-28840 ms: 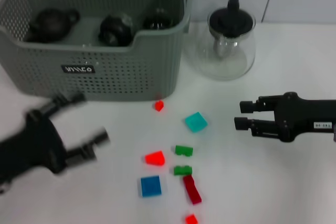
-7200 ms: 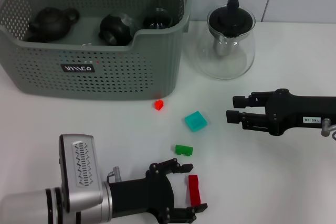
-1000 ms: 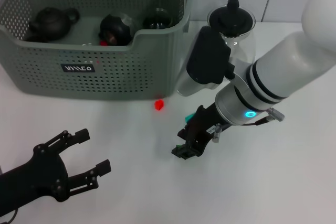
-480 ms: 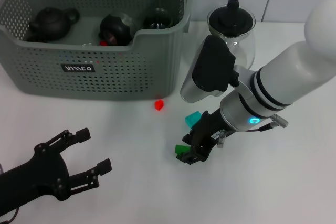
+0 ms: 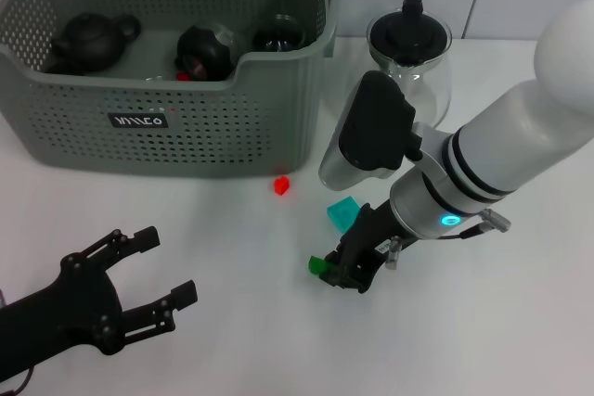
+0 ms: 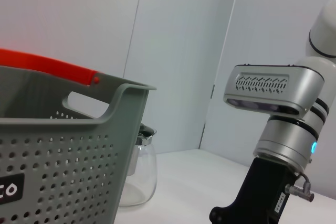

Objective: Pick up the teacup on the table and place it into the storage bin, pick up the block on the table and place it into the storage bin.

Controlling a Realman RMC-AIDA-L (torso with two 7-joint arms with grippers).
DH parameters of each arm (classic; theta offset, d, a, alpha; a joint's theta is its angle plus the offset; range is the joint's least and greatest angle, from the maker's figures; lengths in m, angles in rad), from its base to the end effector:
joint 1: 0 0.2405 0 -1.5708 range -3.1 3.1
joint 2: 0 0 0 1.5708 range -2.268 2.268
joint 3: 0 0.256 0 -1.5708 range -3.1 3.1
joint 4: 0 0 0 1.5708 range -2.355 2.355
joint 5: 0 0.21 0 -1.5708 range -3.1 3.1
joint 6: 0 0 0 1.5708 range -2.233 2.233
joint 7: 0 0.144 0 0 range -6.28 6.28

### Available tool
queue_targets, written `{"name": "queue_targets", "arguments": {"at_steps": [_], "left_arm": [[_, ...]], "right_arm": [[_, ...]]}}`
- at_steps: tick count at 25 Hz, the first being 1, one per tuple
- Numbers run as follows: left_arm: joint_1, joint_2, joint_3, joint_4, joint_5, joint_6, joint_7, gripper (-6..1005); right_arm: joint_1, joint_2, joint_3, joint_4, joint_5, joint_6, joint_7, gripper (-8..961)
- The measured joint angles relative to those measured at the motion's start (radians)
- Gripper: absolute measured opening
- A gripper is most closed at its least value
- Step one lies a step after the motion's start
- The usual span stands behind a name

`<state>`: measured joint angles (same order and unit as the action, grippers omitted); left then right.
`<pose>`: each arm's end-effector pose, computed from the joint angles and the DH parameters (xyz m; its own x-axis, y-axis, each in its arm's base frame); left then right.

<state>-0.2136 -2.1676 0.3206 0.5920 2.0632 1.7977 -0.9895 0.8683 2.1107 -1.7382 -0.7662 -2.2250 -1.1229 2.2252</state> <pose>-0.3297 0.2058 -0.0046 0.6605 0.2511 0.7076 0.5644 -0.7876 -0.2473 0.1538 0.3564 -0.1261 0.9066 -0.3078 0.2888 -0.2785 -0.9504 -0.1387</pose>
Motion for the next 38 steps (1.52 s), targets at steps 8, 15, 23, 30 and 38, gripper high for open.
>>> {"name": "queue_targets", "arguments": {"at_steps": [8,15,23,30,38], "left_arm": [[0.002,0.0,-0.008,0.0,0.0,0.002,0.0,917],[0.007,0.001,-0.044,0.0,0.0,0.013,0.0,917],[-0.008,0.001,-0.052,-0.001,0.0,0.016,-0.003,919],[-0.022,0.001,-0.052,-0.016,0.0,0.016,-0.003,918],[-0.025,-0.001,-0.052,-0.024,0.0,0.015,-0.001,919]], "right_arm": [[-0.004,-0.01,0.093,-0.025,0.028,-0.069,0.001,172],[-0.081,-0.015,0.467,-0.349,0.144,-0.397,-0.077,164],[-0.028,-0.012,0.577,-0.472,0.319,-0.266,-0.113,163],[0.241,-0.012,0.464,-0.04,0.202,0.167,-0.114,163],[0.476,-0.007,0.391,0.354,0.163,0.415,-0.121,163]]}}
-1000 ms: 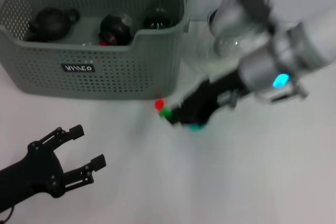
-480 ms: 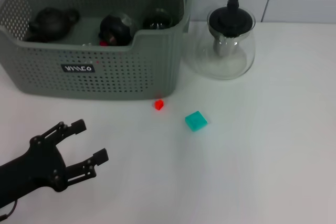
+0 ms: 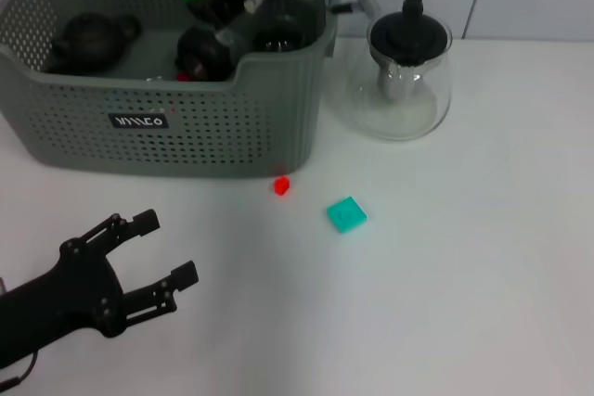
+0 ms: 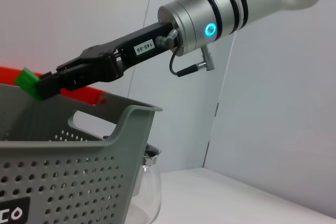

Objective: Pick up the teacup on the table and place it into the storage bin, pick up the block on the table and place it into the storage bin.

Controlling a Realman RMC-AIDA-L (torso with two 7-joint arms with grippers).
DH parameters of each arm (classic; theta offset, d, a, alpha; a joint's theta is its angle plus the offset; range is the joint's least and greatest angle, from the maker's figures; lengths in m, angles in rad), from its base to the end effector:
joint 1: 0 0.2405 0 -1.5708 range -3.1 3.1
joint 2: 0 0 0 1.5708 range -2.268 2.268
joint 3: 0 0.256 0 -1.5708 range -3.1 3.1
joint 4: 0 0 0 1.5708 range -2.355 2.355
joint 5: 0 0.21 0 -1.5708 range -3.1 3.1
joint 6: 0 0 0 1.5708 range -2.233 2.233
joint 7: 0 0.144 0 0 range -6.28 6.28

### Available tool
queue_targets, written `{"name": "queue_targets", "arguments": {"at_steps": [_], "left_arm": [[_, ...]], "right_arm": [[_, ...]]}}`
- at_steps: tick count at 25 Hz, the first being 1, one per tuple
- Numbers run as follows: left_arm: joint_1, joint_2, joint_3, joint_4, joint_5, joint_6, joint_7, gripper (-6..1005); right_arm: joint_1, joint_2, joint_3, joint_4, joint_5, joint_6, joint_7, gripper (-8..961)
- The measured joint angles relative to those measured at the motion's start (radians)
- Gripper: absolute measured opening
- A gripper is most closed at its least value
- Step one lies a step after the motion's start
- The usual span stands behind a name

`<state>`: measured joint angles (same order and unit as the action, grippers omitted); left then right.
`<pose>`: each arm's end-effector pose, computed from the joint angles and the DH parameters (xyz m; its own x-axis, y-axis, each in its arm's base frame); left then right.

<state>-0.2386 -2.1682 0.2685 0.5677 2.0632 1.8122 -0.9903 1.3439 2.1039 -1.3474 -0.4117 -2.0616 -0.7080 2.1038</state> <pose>-0.3252 0.2119 -0.0030 0.6303 0.2300 0.7415 0.5746 -0.7805 -0.2463 0.0019 0.4683 -0.1000 0.9561 -0.2370 -0.1724 -0.2887 -0.8629 -0.4148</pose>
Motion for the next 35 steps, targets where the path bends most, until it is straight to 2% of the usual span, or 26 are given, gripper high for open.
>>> {"name": "queue_targets", "arguments": {"at_steps": [3,6,9,12,15,17,18,21,24,27,32,35], "left_arm": [[0.001,0.0,0.0,0.0,0.0,0.0,0.001,919],[0.006,0.001,0.0,0.0,0.0,-0.001,0.001,919],[0.007,0.002,-0.001,0.0,0.0,-0.001,0.001,919],[0.007,0.003,-0.002,0.002,0.0,0.0,0.001,918],[0.007,0.002,-0.005,0.003,0.0,0.0,0.001,918],[0.007,0.003,-0.011,0.004,0.0,-0.001,0.001,918],[0.006,0.003,-0.014,0.004,0.0,-0.001,0.001,918],[0.003,0.004,-0.015,0.004,0.0,-0.002,0.001,918],[0.001,0.004,-0.015,0.005,0.0,-0.007,0.001,918],[-0.001,0.005,-0.016,0.006,0.0,-0.008,0.001,918],[-0.003,0.006,-0.016,0.006,0.0,-0.006,0.001,917],[-0.004,0.005,-0.016,0.006,0.0,-0.003,0.001,917]], "right_arm": [[-0.018,0.0,-0.005,-0.017,0.002,0.008,0.015,163],[-0.06,-0.005,-0.004,-0.073,-0.001,0.008,0.035,206],[-0.16,-0.006,0.02,-0.223,0.01,-0.012,0.053,266],[-0.352,-0.005,0.055,-0.527,0.112,-0.079,0.061,327],[-0.56,-0.012,0.071,-0.777,0.32,-0.185,-0.028,387],[-0.675,-0.02,0.1,-0.888,0.413,-0.291,-0.083,427],[-0.734,-0.027,0.131,-0.94,0.437,-0.378,-0.085,477],[-0.822,-0.05,0.224,-1.0,0.403,-0.623,-0.035,627],[-0.852,-0.071,0.34,-1.007,0.259,-0.879,0.038,736],[-0.851,-0.074,0.416,-1.008,0.069,-1.029,0.077,824],[-0.808,-0.066,0.421,-0.963,-0.128,-1.06,0.149,722],[-0.75,-0.05,0.385,-0.91,-0.232,-1.049,0.161,672]]}}
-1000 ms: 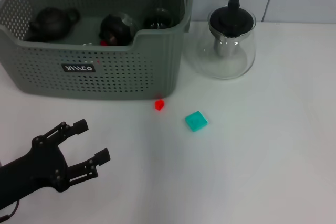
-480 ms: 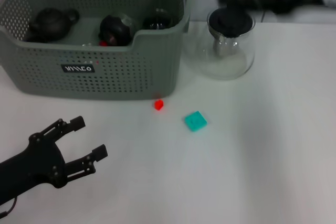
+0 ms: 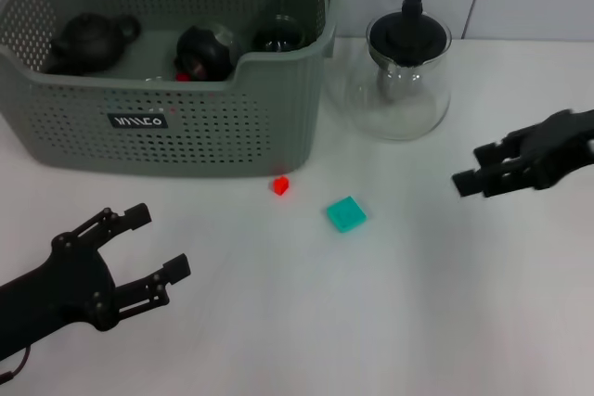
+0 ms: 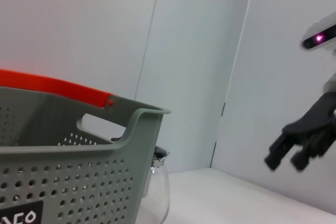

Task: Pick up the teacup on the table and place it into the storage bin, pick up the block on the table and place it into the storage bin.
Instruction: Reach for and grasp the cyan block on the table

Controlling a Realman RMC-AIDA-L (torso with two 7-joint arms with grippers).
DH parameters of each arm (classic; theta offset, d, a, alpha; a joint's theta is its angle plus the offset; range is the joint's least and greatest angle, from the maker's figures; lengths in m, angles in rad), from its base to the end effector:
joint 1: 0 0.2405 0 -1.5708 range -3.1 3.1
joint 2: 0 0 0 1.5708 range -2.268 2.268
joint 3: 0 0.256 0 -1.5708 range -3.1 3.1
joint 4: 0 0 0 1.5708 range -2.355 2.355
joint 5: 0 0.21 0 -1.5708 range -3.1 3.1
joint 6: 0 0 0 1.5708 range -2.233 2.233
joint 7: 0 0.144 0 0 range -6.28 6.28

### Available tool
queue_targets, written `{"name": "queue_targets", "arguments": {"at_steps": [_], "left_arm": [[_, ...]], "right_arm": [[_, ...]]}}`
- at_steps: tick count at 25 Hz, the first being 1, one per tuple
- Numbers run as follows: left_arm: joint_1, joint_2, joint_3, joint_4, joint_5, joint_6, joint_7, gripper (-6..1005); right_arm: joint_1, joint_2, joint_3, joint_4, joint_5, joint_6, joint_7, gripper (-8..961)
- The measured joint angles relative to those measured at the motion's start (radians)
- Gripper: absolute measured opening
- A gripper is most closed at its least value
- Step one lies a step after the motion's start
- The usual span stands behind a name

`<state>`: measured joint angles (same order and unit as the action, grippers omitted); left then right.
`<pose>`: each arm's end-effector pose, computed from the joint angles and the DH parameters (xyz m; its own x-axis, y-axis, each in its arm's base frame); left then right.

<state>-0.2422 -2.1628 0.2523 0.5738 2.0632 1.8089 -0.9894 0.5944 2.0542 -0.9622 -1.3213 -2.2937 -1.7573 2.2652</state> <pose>-0.3275 0.2142 0.0017 0.6365 0.2207 0.7391 0.5767 -0.7724 -0.2659 0.1831 0.3500 0.0594 0.7951 -0.5999 -0.0888 -0.6050 -0.7748 -0.1833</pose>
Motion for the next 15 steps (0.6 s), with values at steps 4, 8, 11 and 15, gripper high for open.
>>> {"name": "queue_targets", "arguments": {"at_steps": [4,8,11,15], "left_arm": [[0.001,0.0,0.001,0.0,0.0,0.002,0.0,917],[0.004,0.0,0.001,-0.002,0.0,0.002,0.0,918],[0.006,0.0,0.001,-0.003,0.0,0.001,0.0,919],[0.008,-0.002,-0.001,-0.003,0.0,0.002,0.0,919]], "right_arm": [[0.103,0.039,-0.103,0.077,-0.183,0.053,-0.015,630],[0.183,0.047,-0.259,0.191,-0.232,0.173,0.007,635],[0.225,0.047,-0.315,0.266,-0.215,0.281,0.078,638],[0.276,0.048,-0.378,0.367,-0.199,0.378,0.26,639]]}}
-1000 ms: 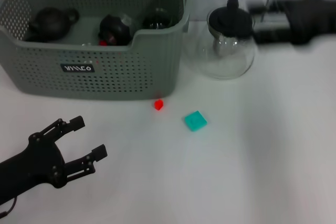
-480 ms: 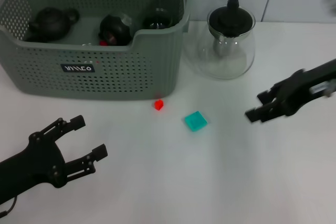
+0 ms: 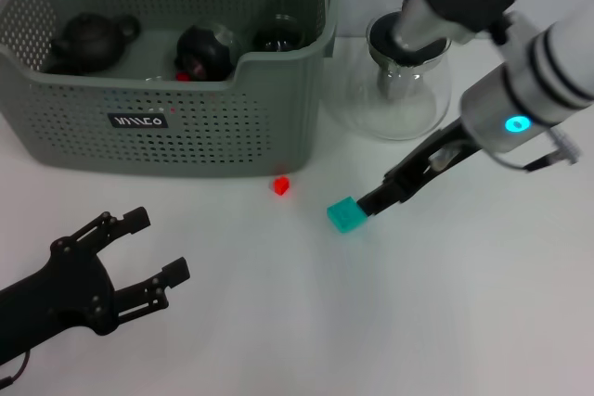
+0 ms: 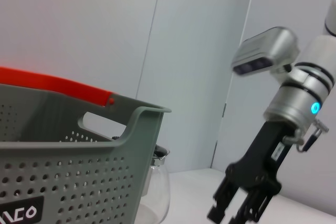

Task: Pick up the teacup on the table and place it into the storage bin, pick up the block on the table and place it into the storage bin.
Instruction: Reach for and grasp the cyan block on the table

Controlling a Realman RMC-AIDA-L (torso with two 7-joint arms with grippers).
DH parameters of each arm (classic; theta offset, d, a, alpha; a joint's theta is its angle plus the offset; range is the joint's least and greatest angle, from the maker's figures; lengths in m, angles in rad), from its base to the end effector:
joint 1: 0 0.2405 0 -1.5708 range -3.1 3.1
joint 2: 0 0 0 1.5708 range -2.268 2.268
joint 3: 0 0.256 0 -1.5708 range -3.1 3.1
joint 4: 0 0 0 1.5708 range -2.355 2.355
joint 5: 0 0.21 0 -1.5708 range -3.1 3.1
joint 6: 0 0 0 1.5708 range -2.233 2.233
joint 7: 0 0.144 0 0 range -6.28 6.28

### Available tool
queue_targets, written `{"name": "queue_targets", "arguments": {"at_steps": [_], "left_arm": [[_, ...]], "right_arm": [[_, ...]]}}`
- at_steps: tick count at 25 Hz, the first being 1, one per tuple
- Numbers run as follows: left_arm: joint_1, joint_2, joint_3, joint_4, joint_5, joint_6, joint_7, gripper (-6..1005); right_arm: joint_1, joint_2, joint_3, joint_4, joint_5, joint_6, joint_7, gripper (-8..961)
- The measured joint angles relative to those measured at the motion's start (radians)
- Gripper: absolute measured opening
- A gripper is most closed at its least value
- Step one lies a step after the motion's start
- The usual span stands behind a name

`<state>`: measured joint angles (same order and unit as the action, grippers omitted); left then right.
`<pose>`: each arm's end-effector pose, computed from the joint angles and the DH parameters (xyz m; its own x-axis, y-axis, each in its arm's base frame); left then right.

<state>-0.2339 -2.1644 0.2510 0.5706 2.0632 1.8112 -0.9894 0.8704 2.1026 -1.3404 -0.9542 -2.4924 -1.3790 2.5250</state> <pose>-0.3286 0.2110 0.0008 0.6301 0.2265 0.7427 0.5845 -0.7681 -0.2616 0.1413 0.3921 -0.0519 0.7590 -0.6301 0.1641 -0.5660 -0.7630 -0.3121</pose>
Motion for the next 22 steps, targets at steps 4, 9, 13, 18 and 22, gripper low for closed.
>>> {"name": "queue_targets", "arguments": {"at_steps": [4,9,13,18,22], "left_arm": [[0.0,0.0,-0.004,-0.002,0.0,-0.004,0.0,918],[-0.001,-0.001,-0.004,-0.003,0.0,-0.007,0.0,918],[0.001,-0.002,-0.005,-0.003,0.0,-0.009,0.0,918],[0.002,-0.002,-0.007,-0.003,0.0,-0.01,0.002,917],[0.003,-0.002,-0.008,-0.003,0.0,-0.01,0.003,917]], "right_arm": [[0.033,0.005,-0.072,0.063,0.004,0.064,0.128,639],[0.059,0.006,-0.208,0.105,0.006,0.154,0.257,640],[0.061,0.01,-0.268,0.113,0.011,0.204,0.302,639],[0.078,0.011,-0.357,0.16,0.034,0.282,0.338,631],[0.081,0.011,-0.402,0.187,0.062,0.338,0.341,625]]}}
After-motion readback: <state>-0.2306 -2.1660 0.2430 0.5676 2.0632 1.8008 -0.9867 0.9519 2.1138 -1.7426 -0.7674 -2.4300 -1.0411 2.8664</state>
